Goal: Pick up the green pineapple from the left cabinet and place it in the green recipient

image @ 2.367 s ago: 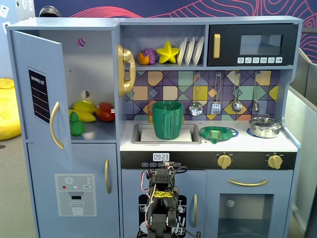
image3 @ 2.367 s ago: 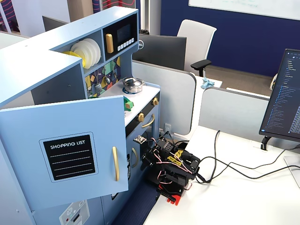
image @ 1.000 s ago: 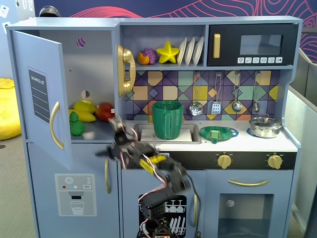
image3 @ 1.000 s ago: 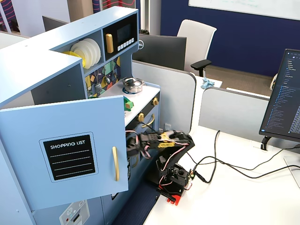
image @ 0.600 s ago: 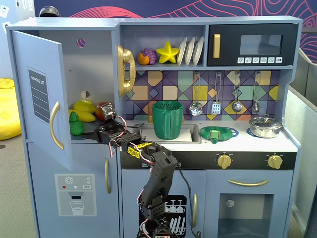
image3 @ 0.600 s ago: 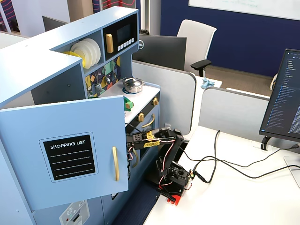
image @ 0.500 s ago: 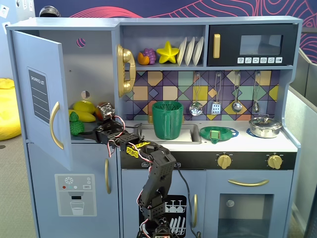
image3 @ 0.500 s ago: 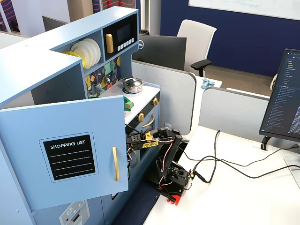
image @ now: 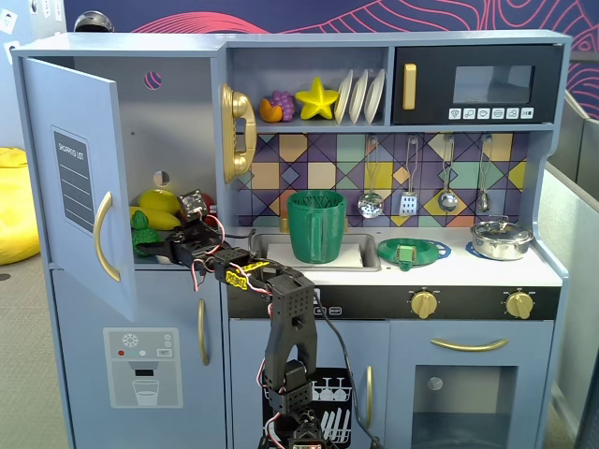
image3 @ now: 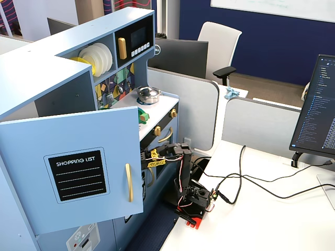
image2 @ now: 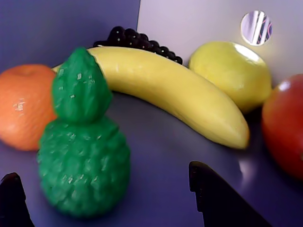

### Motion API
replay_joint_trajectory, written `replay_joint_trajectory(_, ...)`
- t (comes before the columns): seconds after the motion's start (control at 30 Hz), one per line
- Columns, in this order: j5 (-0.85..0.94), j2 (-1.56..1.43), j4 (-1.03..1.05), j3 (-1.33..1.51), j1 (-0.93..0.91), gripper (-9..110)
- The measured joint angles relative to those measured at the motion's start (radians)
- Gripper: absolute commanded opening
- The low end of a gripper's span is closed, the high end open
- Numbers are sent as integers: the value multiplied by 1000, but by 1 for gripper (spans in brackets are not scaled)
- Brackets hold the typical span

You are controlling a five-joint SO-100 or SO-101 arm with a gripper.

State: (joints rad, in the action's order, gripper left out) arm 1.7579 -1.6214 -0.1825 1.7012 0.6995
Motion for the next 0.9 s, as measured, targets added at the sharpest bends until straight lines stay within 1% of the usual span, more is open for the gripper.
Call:
replay_joint_trajectory(0.47,-15,176,2,-172,23,40)
replay_joint_trajectory(0.77,-35,284,49,-304,25,39)
replay_joint_trajectory(0.9,-41,354,74,-399,25,37)
